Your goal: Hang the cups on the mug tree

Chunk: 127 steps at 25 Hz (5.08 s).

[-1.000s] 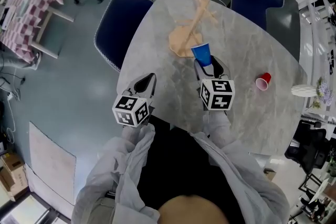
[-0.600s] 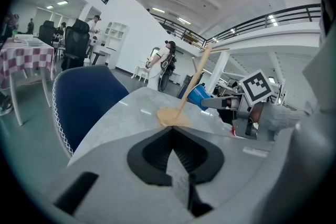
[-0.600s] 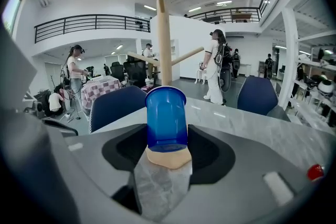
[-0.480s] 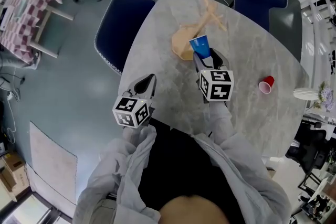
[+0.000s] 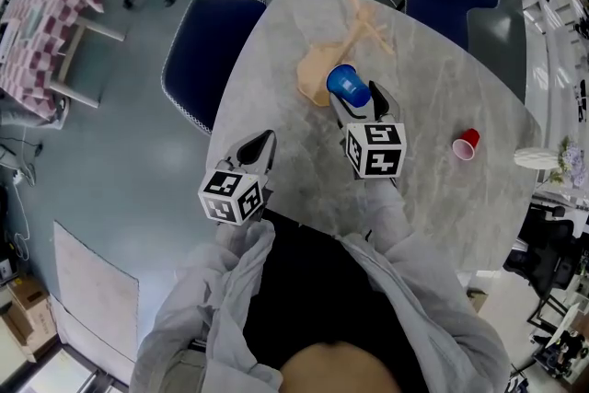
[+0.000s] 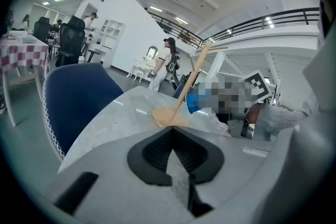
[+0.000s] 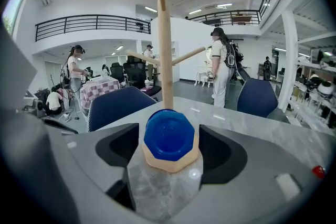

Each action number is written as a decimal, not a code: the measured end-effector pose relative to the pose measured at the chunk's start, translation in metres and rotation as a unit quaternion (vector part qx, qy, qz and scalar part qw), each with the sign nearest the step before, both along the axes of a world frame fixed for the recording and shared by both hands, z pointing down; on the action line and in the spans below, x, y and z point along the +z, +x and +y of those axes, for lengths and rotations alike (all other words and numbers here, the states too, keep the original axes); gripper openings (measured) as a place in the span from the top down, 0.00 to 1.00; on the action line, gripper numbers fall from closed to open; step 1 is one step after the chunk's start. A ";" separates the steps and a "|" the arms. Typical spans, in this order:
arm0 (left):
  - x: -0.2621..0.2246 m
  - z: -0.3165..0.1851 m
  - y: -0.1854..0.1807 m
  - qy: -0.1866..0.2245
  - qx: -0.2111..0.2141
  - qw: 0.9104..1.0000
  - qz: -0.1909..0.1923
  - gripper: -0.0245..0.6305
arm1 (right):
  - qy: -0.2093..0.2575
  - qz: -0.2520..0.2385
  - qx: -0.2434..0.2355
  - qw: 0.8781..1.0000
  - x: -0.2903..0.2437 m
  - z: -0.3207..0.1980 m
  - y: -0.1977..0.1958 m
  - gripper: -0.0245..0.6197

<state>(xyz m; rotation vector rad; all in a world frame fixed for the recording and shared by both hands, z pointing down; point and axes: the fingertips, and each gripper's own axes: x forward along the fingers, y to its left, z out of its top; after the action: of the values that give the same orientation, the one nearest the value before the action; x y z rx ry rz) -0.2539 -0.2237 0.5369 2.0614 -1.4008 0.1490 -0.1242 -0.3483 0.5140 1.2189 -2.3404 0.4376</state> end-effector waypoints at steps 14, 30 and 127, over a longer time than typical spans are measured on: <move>-0.010 -0.010 0.042 0.020 0.084 0.996 0.008 0.96 | 0.027 0.005 0.070 0.997 -0.022 0.025 0.055 0.35; -0.016 0.007 0.180 0.014 0.223 0.975 0.013 0.96 | 0.018 -0.004 0.202 0.979 -0.028 0.093 0.226 0.35; -0.046 0.003 0.269 0.023 0.064 0.997 -0.020 0.96 | 0.074 0.256 -0.365 0.892 -0.037 0.010 0.324 0.57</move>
<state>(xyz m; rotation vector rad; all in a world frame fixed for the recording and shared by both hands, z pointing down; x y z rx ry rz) 0.0148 -0.2205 0.4911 2.1984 -1.3067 0.2131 0.2001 -0.3379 0.4766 0.3527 -2.1605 -0.2951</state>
